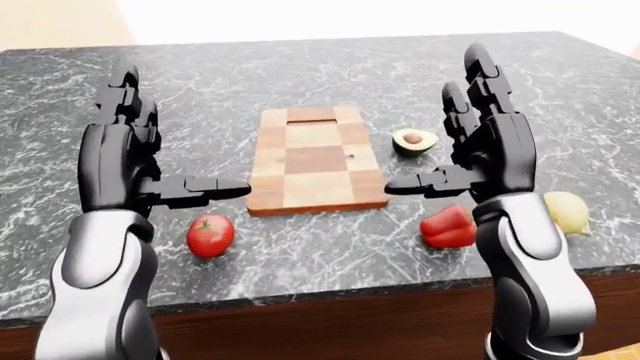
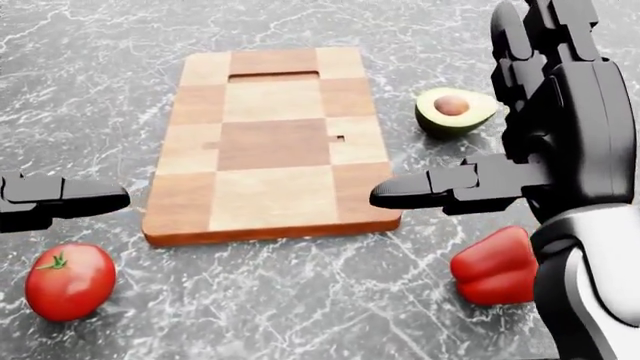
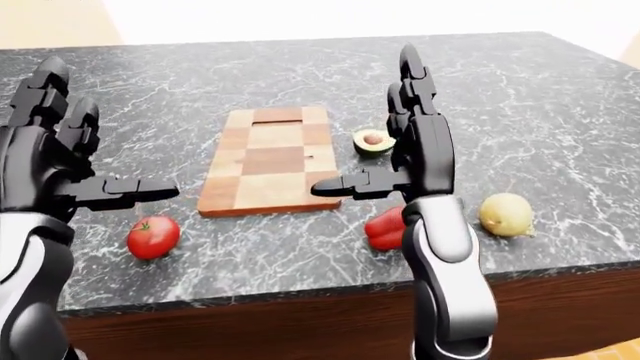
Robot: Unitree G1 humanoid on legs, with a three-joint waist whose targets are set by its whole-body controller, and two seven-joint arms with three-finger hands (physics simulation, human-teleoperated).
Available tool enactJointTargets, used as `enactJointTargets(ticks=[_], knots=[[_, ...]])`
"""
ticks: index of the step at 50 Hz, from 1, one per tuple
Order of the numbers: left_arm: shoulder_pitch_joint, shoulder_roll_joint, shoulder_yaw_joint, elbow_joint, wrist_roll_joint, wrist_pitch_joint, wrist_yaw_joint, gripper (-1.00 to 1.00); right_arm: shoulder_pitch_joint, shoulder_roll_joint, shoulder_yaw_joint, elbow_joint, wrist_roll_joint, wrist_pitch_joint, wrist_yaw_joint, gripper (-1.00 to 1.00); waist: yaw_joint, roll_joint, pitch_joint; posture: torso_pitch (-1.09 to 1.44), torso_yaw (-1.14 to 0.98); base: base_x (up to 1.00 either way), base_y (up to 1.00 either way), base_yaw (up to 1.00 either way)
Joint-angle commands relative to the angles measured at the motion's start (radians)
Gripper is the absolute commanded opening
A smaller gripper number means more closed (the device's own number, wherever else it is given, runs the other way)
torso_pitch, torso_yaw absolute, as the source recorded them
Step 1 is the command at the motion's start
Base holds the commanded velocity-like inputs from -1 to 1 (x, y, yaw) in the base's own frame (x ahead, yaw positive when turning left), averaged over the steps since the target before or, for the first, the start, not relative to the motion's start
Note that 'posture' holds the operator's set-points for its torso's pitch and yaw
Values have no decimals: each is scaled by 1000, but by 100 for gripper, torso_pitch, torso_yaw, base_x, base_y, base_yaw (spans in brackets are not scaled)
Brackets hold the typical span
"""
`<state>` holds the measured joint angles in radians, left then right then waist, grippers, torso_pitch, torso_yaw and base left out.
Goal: Place the avocado, onion, tomato and bell pepper on the cutting board.
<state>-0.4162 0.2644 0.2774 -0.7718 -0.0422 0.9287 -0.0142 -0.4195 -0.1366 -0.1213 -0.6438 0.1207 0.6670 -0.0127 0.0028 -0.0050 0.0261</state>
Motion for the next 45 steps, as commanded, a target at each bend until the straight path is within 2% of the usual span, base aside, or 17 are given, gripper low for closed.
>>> enactJointTargets(ticks=[1, 7, 14, 19, 22, 32, 36, 45], knots=[[-12, 11, 1, -34, -3, -9, 3, 100, -14, -9, -17, -49, 7, -18, -2, 100, -1, 2, -20, 0, 0, 0, 0, 0], [-13, 9, 11, -90, -16, 45, 7, 100, -6, -47, -76, -103, 40, 36, -10, 100, 0, 1, -16, 0, 0, 0, 0, 0], [4, 8, 21, -98, -21, 40, 8, 100, 54, -83, -115, -139, 41, 47, -5, 100, -1, -3, -11, 0, 0, 0, 0, 0], [9, 7, 19, -91, -19, 34, 13, 100, 50, -133, -170, -164, 30, 101, 20, 100, -1, -5, -10, 0, 0, 0, 0, 0], [5, 6, 13, -85, -17, 33, 17, 100, 79, -149, -155, -180, -7, 119, 50, 100, -1, -6, -8, 0, 0, 0, 0, 0], [-7, 4, 4, -82, -13, 41, 23, 100, 137, -151, -116, -229, -196, 164, 259, 100, -3, -9, -11, 0, 0, 0, 0, 0], [2, 0, 1, -87, -8, 36, 21, 100, 148, -148, -130, -278, -249, 196, 343, 100, -2, -9, -13, 0, 0, 0, 0, 0], [17, -9, 2, -94, -3, 30, 17, 100, 202, -123, -128, -296, -381, 161, 461, 100, -2, -8, -15, 0, 0, 0, 0, 0]])
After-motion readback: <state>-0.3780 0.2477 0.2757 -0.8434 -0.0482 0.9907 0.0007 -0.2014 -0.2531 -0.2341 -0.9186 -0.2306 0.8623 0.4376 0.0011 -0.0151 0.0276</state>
